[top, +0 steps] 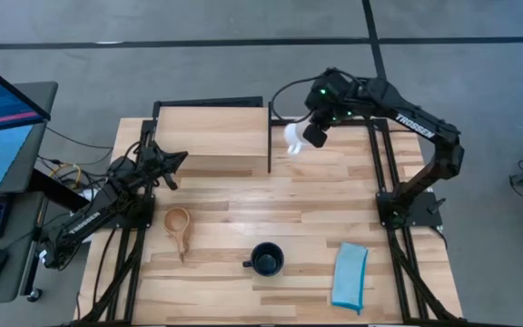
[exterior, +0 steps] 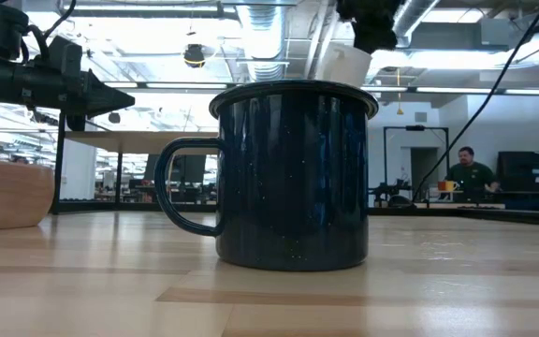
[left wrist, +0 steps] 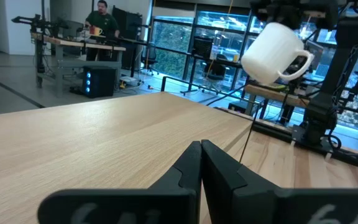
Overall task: Stack small to large cups/mugs on shelf
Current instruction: Put the white mug on the shelf
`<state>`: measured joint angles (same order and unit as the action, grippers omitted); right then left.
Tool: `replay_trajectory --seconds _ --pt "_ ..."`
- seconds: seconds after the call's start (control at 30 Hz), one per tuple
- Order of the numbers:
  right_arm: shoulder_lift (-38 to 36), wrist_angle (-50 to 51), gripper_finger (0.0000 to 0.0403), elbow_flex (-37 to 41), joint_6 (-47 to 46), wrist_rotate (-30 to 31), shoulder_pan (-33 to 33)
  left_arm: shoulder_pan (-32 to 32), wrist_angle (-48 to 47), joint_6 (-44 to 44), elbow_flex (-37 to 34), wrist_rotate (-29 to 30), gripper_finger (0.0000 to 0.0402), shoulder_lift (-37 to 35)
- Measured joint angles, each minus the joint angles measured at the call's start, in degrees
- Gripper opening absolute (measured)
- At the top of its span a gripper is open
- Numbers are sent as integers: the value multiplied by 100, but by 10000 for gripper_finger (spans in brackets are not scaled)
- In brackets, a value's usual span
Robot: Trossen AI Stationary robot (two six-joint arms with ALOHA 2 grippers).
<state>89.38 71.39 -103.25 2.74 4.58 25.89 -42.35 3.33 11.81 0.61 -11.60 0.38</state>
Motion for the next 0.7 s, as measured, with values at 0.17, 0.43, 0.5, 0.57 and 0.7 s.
replay_trajectory --seconds 0.17,0.43,0.5,0.57,0.7 --pt "-2 -151 9 -337 33 -2 -221 0 0 0 1 2 0 0" --pt "-3 -710 9 -541 71 -24 -752 0 0 0 0 0 0 0" --pt "-2 -921 9 -541 94 -22 -852 2 0 0 1 0 0 0" --pt "-2 -1090 9 -541 200 -22 -912 0 0 0 0 0 0 0" --pt "22 -1361 9 -541 337 -22 -979 0 -1 0 1 1 0 0"
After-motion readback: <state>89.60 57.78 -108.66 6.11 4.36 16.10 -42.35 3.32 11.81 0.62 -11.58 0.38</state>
